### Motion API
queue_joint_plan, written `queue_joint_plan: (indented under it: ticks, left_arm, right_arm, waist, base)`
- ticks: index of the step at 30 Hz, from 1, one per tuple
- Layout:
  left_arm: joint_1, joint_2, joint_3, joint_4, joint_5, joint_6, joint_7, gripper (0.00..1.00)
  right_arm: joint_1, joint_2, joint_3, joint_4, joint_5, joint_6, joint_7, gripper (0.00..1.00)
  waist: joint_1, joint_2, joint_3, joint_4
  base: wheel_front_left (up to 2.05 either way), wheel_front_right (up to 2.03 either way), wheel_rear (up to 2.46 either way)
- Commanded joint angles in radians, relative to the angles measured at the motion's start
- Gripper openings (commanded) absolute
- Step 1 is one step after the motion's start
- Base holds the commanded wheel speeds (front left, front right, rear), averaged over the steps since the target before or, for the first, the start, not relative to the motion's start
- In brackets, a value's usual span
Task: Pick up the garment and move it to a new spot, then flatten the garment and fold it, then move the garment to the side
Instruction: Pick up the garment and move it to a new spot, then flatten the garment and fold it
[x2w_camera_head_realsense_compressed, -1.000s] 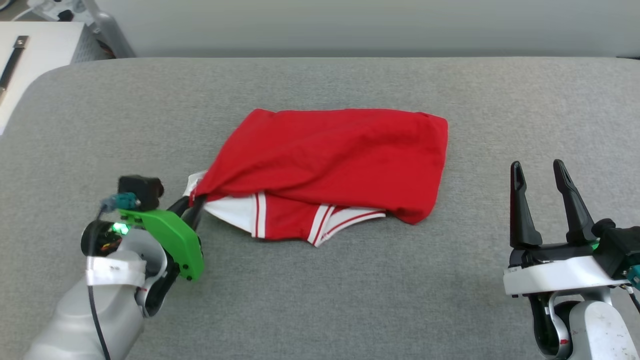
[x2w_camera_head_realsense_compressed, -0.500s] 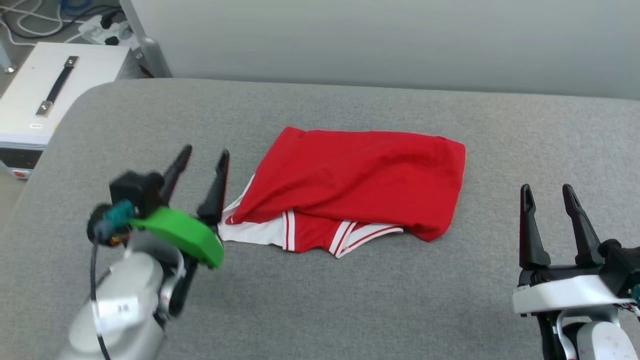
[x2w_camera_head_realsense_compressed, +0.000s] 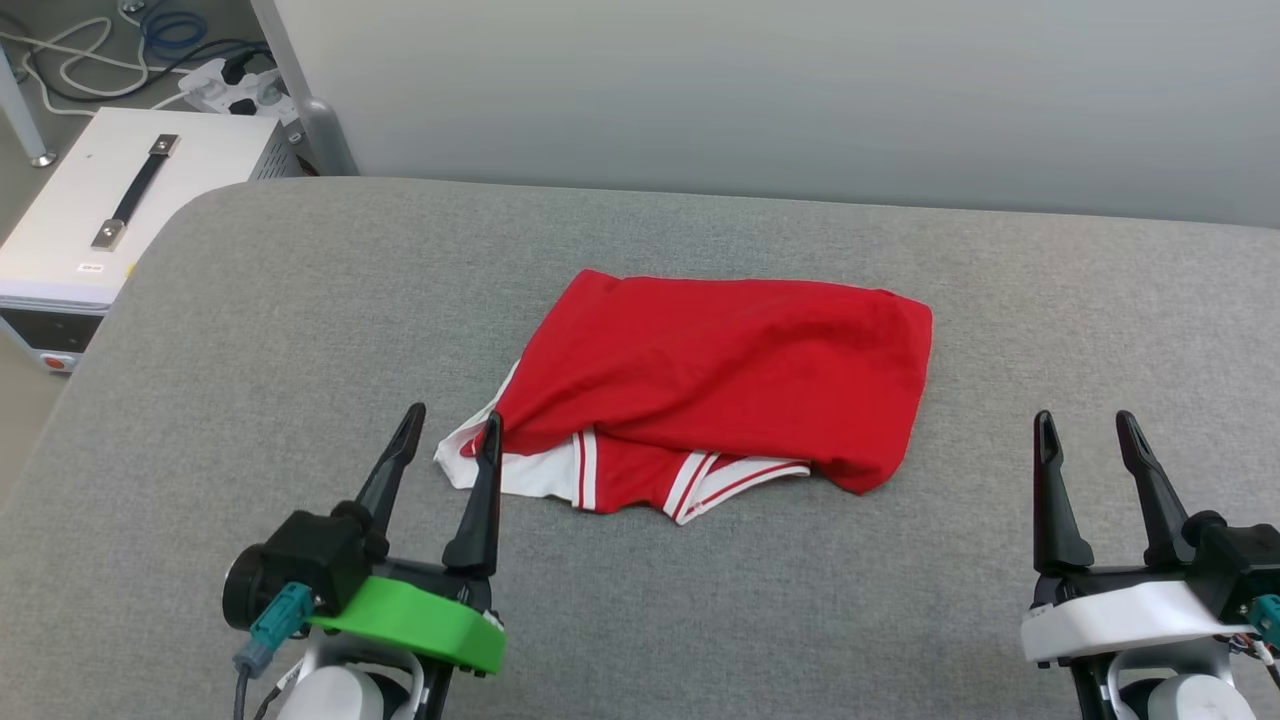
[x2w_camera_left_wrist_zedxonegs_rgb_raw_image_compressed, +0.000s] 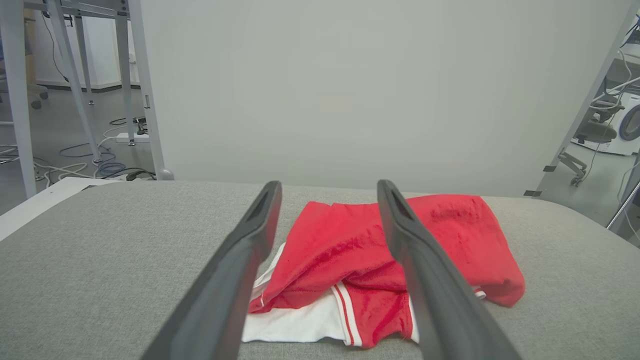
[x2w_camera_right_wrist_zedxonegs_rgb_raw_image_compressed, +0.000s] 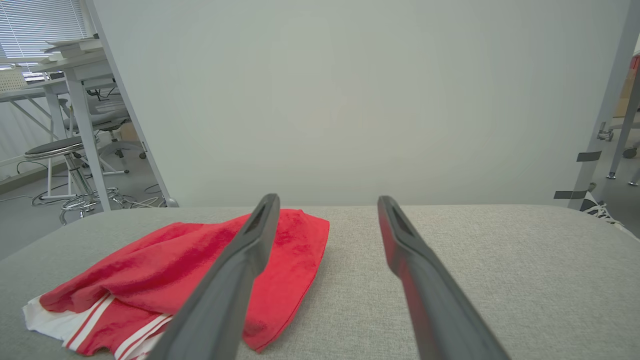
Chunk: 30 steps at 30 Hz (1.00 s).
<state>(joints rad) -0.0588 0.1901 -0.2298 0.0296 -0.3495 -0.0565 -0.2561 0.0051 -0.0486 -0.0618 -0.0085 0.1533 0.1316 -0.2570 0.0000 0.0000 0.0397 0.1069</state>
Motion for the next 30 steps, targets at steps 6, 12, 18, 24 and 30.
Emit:
queue_joint_plan:
  ticks: [6,12,18,24,30]
  left_arm:
    - [0.028,-0.056,0.063,0.011,0.069,-0.053,-0.006,1.0]
    - [0.029,-0.082,0.084,0.031,0.094,-0.069,-0.006,1.0]
    - [0.011,-0.096,0.08,0.039,0.099,-0.073,-0.006,1.0]
    - [-0.023,-0.099,0.052,0.038,0.085,-0.074,-0.006,1.0]
    - [-0.062,-0.108,0.032,0.04,0.071,-0.074,-0.006,1.0]
  right_arm:
    - [0.011,-0.002,0.008,0.012,-0.018,-0.001,-0.005,1.0]
    - [0.005,-0.002,0.014,0.015,-0.012,-0.001,-0.005,1.0]
    - [-0.045,-0.003,0.084,0.026,-0.047,-0.001,0.142,1.0]
    - [-0.179,-0.115,0.192,0.012,-0.014,-0.001,0.498,1.0]
    - [-0.335,-0.233,0.263,0.04,0.138,-0.001,0.937,1.0]
  waist:
    - [0.0,0.0,0.002,0.003]
    - [0.0,0.0,0.009,0.013]
    - [0.0,0.0,0.041,0.037]
    - [0.0,0.0,0.099,0.078]
    - [0.0,0.0,0.158,0.137]
  base:
    - [0.0,0.0,0.0]
    - [0.0,0.0,0.0]
    - [0.0,0.0,0.0]
    - [0.0,0.0,0.0]
    - [0.0,0.0,0.0]
